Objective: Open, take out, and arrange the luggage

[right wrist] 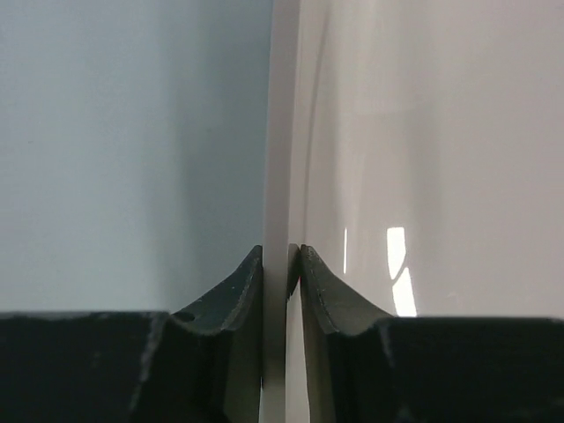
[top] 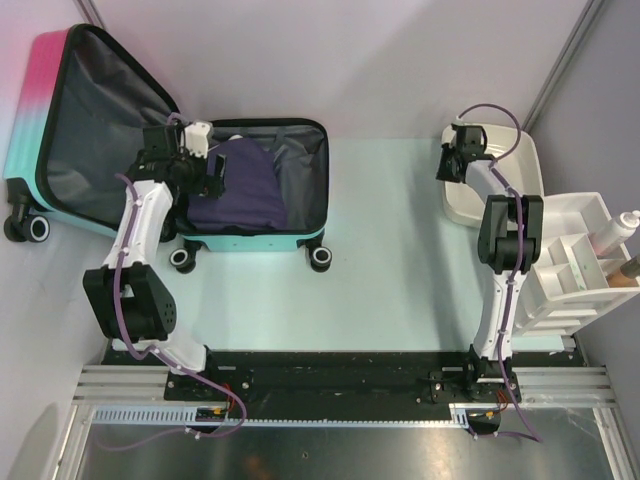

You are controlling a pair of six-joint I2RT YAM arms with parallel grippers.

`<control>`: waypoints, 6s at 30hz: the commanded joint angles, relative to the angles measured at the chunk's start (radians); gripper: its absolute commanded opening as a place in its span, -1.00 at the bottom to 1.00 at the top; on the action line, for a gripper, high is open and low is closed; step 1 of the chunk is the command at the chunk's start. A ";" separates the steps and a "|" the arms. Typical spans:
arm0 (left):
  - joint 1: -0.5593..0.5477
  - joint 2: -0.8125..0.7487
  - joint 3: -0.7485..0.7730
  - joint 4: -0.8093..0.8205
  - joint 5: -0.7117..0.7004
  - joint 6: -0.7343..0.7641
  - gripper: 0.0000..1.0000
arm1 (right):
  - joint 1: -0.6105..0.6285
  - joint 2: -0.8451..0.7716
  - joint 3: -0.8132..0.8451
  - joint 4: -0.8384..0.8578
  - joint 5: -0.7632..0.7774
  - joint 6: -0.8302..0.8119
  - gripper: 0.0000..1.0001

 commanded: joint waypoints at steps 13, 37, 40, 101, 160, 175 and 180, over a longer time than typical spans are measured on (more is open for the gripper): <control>-0.148 -0.094 -0.056 -0.139 0.065 0.484 0.86 | 0.197 0.029 0.056 0.130 -0.287 0.316 -0.28; -0.230 0.146 -0.075 -0.183 -0.016 0.977 0.95 | 0.198 -0.025 0.009 0.098 -0.438 0.295 0.47; -0.231 0.132 -0.064 -0.232 0.001 1.006 0.99 | 0.203 -0.024 0.013 0.100 -0.447 0.293 0.48; -0.086 0.164 0.212 -0.134 0.361 0.578 -1.00 | 0.596 -0.131 -0.169 0.635 -0.788 -0.797 0.82; -0.073 0.005 -0.181 0.392 0.151 0.569 -0.17 | 0.703 0.168 0.231 1.135 -0.519 -0.523 -1.00; -0.109 0.020 0.247 0.395 0.228 0.230 -1.00 | 0.536 -0.209 -0.048 0.936 -0.398 -0.334 0.79; -0.142 0.052 0.382 0.395 0.203 0.213 -1.00 | 0.401 -0.298 -0.108 0.621 -0.441 -0.314 0.75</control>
